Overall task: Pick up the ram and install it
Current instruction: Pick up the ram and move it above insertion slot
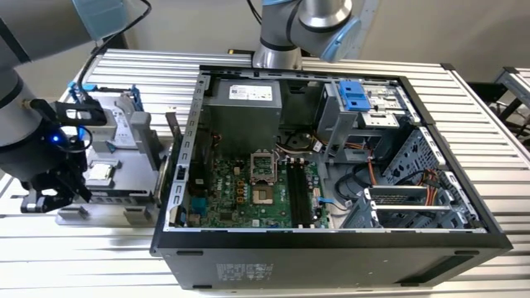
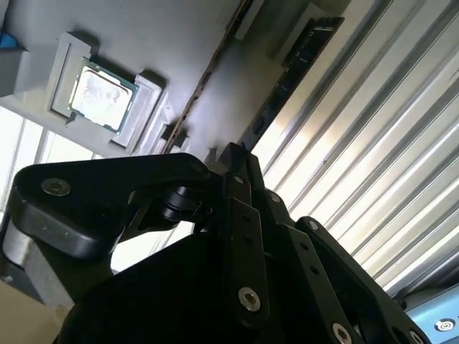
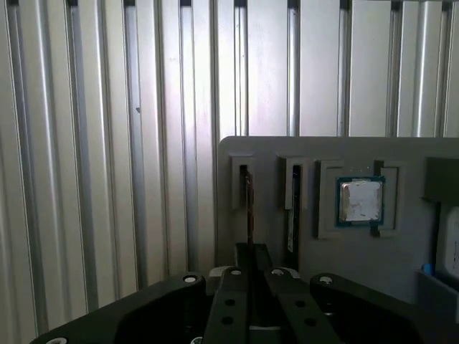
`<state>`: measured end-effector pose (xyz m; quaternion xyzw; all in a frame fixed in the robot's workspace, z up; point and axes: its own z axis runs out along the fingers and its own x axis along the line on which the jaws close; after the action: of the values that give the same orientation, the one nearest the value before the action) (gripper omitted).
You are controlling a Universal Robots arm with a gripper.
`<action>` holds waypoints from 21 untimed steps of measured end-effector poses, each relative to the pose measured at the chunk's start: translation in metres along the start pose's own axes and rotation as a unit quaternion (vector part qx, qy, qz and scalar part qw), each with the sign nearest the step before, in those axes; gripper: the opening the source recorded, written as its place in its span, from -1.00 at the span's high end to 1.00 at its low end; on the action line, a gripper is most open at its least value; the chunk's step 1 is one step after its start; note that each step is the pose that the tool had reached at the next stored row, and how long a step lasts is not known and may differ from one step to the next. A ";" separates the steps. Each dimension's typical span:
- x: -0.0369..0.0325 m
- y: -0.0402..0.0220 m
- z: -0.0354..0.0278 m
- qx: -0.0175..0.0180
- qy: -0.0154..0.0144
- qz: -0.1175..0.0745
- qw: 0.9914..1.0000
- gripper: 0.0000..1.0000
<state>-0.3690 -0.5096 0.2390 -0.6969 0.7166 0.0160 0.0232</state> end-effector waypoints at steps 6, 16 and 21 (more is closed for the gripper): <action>-0.0005 0.0002 -0.0089 0.000 0.000 0.000 1.000 1.00; -0.0010 0.0002 -0.0186 0.000 0.000 0.000 1.000 1.00; -0.0013 0.0001 -0.0235 0.000 0.000 0.000 1.000 1.00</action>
<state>-0.3694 -0.5096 0.2626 -0.6969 0.7166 0.0160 0.0231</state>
